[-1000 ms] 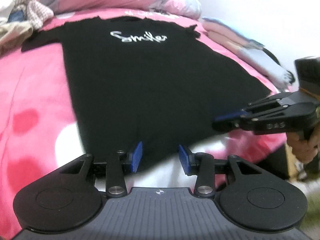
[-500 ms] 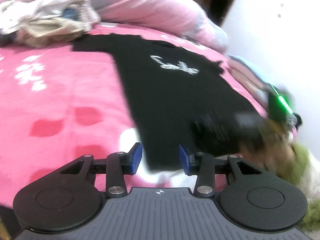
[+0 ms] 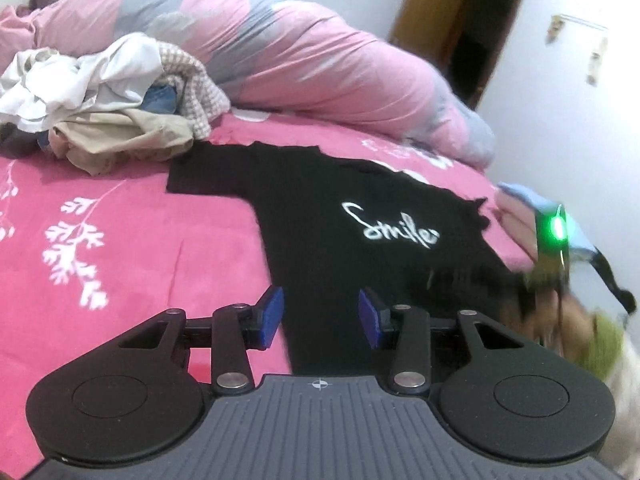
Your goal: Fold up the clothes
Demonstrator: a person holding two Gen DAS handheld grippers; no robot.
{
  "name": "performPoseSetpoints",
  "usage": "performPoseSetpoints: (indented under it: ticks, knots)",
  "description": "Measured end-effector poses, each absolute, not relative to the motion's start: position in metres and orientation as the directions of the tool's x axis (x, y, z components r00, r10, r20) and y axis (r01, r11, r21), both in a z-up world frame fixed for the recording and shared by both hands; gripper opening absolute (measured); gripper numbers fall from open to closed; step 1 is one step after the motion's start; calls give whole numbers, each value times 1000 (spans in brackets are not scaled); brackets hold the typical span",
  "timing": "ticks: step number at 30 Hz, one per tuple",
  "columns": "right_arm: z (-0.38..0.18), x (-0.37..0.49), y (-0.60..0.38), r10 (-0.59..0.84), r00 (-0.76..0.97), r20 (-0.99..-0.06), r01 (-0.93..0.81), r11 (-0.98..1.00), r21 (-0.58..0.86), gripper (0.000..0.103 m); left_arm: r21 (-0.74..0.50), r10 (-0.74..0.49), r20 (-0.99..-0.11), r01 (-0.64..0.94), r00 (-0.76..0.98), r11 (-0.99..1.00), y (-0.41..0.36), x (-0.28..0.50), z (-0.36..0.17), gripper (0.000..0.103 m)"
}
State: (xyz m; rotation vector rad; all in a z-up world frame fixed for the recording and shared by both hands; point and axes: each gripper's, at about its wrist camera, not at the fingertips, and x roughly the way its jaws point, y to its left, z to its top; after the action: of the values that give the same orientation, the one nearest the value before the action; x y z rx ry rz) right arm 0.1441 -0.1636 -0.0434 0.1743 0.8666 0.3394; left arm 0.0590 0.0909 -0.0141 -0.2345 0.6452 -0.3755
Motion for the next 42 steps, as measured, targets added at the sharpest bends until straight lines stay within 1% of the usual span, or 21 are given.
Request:
performPoseSetpoints:
  ticks: [3,4,5,6,9,11,14,17,20,25,28,29,31,34,35,36,37,38,39,41,42]
  knots:
    - [-52,101,-123,474,547,-690,-418,869,265,8,-336,-404,-557,249,726,909,83,92,-13,42]
    - [-49,89,-117,526,507,-683,-476,832,287,8,-330,-403,-563,251,722,910,77,107,-11,42]
    - [-43,84,-119,598,434,-674,-509,780,364,8,-323,-401,-569,253,718,912,71,121,-10,42]
    - [-36,82,-123,649,381,-658,-525,738,423,7,-317,-399,-576,255,714,913,65,136,-9,42]
    - [-4,102,-164,672,414,-614,-491,733,471,8,-295,-402,-585,277,704,915,42,187,-8,42]
    - [22,131,-201,603,527,-599,-442,796,413,8,-279,-395,-586,281,708,918,23,222,-12,42]
    - [44,196,-247,423,678,-601,-327,906,268,8,-244,-372,-578,280,726,928,-7,270,-25,42]
    - [39,271,-276,331,715,-615,-237,943,232,8,-203,-339,-562,271,754,941,-34,309,-45,42]
    - [16,339,-275,298,720,-626,-205,954,219,8,-199,-307,-556,235,773,951,-45,339,-68,42]
    - [-35,410,-256,277,692,-667,-229,960,161,8,-225,-292,-540,199,790,954,-44,358,-97,42]
    - [-65,451,-248,194,697,-690,-215,975,58,7,-260,-310,-542,195,781,946,-39,361,-108,42]
    - [-67,456,-251,193,705,-682,-204,977,65,5,-278,-321,-537,196,780,941,-36,361,-108,42]
    - [-67,465,-257,195,721,-666,-182,979,90,6,-308,-339,-527,197,779,931,-32,361,-110,42]
    - [-41,457,-268,294,742,-603,-209,956,208,8,-334,-356,-517,200,779,921,-28,361,-113,42]
    - [-34,454,-272,313,748,-586,-221,949,224,11,-339,-360,-515,200,778,919,-27,361,-113,43]
    - [-30,454,-274,296,754,-586,-214,955,206,22,-345,-364,-514,201,777,917,-26,361,-113,43]
    - [-27,455,-276,274,759,-591,-206,962,181,29,-352,-369,-512,202,776,914,-25,361,-113,43]
    - [-29,458,-279,243,757,-606,-197,970,143,44,-359,-374,-510,203,775,911,-24,361,-113,43]
    - [-32,462,-281,224,745,-628,-195,974,116,49,-366,-378,-508,203,774,908,-23,361,-114,43]
    - [-43,468,-286,214,701,-680,-217,973,82,49,-380,-387,-505,204,772,902,-22,362,-114,43]
    - [-47,467,-285,214,693,-689,-241,969,59,49,-384,-389,-504,204,771,900,-21,362,-114,44]
